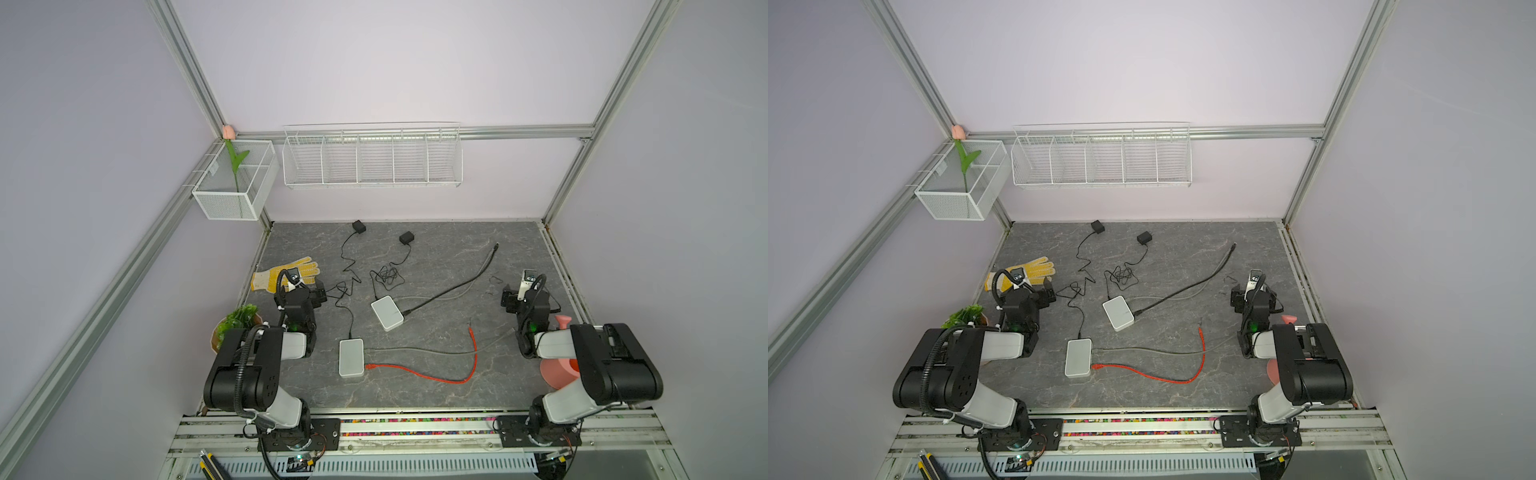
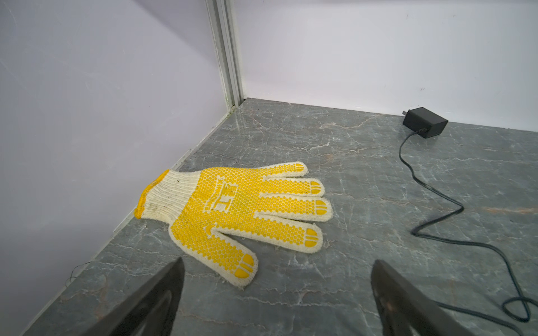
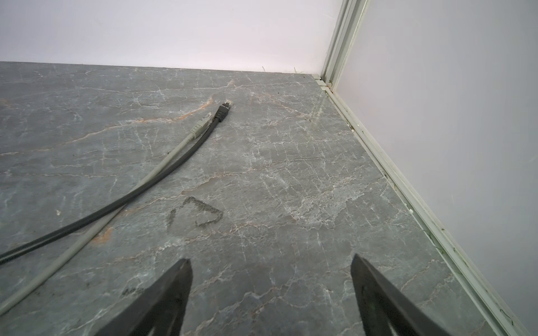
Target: Insert the plug into the switch port
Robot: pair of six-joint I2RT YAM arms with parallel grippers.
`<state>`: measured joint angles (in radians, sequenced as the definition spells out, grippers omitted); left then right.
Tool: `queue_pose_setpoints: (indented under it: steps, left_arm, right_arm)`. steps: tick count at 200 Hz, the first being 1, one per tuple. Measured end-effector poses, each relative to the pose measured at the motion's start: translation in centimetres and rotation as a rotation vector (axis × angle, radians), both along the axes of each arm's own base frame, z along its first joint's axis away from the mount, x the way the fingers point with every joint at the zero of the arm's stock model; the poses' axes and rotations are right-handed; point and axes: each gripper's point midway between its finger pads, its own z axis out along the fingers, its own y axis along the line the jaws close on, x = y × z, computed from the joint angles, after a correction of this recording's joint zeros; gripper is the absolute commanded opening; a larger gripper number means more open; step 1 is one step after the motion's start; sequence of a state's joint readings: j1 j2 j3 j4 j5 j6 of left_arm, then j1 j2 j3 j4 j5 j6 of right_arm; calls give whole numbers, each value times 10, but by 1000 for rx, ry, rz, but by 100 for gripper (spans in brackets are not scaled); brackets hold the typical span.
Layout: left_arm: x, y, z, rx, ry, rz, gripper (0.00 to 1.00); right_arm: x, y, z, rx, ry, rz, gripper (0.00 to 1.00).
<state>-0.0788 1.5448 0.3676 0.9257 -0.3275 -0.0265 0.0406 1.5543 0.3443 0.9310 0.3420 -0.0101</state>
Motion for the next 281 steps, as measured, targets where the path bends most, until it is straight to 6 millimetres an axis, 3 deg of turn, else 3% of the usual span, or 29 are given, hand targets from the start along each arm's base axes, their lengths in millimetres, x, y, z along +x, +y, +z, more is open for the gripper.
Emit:
queue_pose_setpoints:
  steps: [33,79,125,231,281]
  left_arm:
    - [-18,-12,-10,-2,-15,-81,99]
    - [-4,-34,-2,5,-18,-221,99]
    - [9,-16,4,-31,-7,-185,99]
    - [8,-17,-3,-46,18,-186,99]
    - [8,-17,-3,-46,18,-186,99]
  right_arm:
    - [0,0,0,0,0,0,89]
    - [5,24,-3,57,14,187,89]
    - [8,25,-2,85,20,220,89]
    - [8,32,-3,73,28,226,89]
    - [6,11,-1,32,17,81,89]
